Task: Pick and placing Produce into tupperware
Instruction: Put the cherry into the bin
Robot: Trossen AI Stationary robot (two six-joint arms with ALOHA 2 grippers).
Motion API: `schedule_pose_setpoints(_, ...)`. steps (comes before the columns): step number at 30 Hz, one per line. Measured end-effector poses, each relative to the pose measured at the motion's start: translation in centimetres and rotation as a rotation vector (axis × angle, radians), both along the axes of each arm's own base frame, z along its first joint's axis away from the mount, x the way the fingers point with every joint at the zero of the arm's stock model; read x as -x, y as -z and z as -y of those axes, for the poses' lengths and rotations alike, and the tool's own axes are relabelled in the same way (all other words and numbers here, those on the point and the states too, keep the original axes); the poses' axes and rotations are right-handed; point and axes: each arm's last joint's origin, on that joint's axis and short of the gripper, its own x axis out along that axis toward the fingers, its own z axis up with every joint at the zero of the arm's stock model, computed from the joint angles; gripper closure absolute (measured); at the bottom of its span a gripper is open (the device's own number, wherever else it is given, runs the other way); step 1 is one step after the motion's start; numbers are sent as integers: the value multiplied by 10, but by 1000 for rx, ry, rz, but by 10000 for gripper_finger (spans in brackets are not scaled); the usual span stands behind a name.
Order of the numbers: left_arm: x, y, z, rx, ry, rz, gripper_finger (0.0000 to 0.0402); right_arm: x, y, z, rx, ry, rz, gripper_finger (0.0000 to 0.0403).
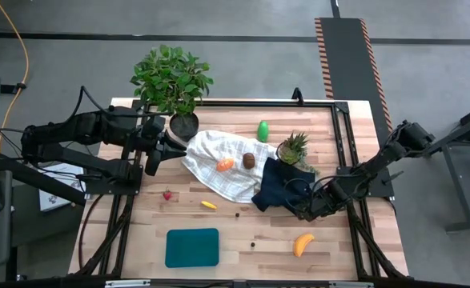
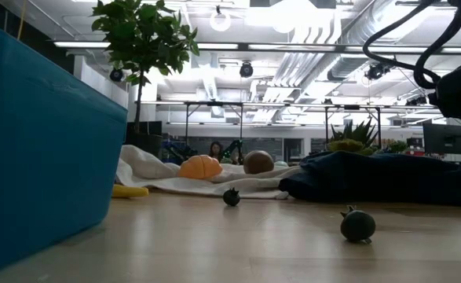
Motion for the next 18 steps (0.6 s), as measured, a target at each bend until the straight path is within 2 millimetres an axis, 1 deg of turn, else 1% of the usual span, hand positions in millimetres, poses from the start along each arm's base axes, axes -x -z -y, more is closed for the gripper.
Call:
schedule_pose_setpoints(7,0,0,0,0,0,-1,318,-4,-1,-3,-31,-3,42,210)
schedule_pose_setpoints(12,0,0,0,0,1,-1,318,-2,0,-1,-7,-2,17,210)
schedule_pose_setpoints(18,0,0,0,-1,1,-2,318,-2,-1,-3,-15,-6,29,210)
